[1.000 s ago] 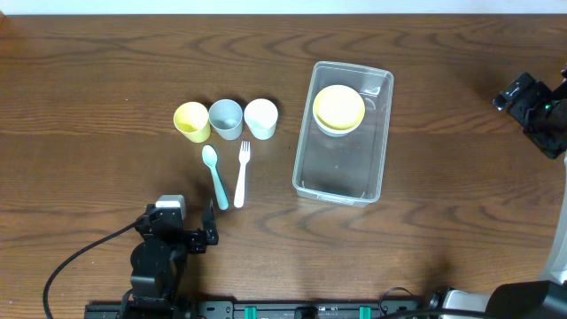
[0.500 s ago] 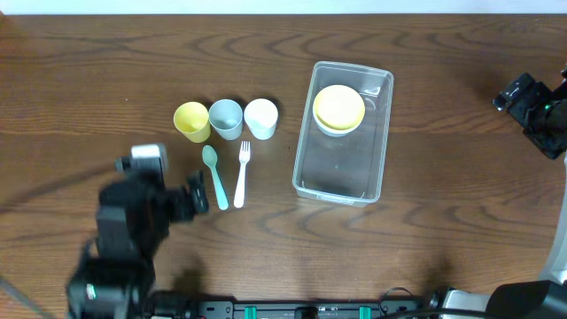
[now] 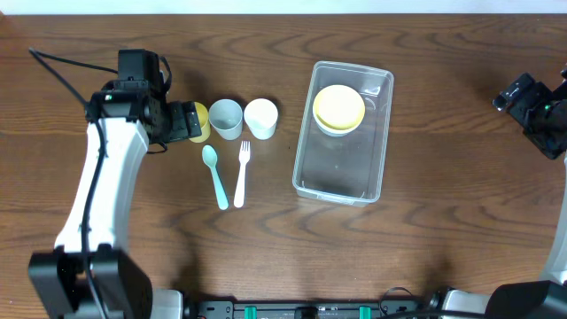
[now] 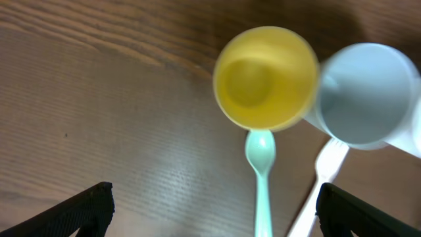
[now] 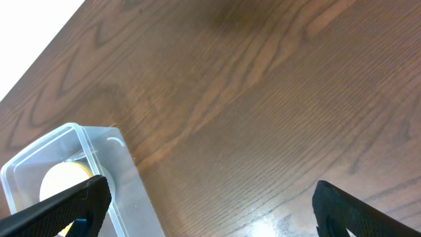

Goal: Pack container
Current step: 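Retract the right arm and reach the left gripper to the yellow cup, then grasp the yellow cup with the left gripper and place it in the container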

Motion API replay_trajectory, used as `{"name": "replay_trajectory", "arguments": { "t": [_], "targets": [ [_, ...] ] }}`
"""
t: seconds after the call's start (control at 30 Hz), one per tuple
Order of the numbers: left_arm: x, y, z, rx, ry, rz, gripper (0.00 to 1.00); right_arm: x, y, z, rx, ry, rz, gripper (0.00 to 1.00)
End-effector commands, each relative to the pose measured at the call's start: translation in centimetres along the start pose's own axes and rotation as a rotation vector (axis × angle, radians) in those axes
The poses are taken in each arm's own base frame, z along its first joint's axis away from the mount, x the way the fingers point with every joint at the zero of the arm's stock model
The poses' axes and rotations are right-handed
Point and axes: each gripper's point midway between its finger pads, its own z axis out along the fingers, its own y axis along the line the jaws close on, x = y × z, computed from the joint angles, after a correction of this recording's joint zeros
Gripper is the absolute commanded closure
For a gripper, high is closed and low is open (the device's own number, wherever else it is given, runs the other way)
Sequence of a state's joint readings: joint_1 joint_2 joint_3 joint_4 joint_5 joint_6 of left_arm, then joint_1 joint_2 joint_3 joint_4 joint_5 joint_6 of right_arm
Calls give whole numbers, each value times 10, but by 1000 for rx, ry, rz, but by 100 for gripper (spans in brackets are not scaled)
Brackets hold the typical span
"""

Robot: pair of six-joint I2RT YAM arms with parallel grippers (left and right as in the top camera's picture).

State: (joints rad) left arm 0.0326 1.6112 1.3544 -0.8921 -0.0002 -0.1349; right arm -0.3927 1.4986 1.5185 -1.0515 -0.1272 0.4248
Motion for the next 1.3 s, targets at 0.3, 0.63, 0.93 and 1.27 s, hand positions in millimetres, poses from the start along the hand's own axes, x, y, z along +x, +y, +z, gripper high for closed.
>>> {"name": "replay_trajectory", "arguments": {
  "t": [0.3, 0.63, 0.93, 1.27],
  "targets": [
    [-18, 1, 81, -6, 63, -35, 2, -2, -1, -3, -1, -10, 1, 1],
    [-30, 2, 105, -5, 36, -44, 94, -2, -1, -3, -1, -10, 1, 1],
    [-58, 11, -16, -1, -120, -51, 94, -2, -1, -3, -1, -10, 1, 1],
    [-6, -129, -149, 438, -268, 250, 94, -2, -1, -3, -1, -10, 1, 1]
  ]
}}
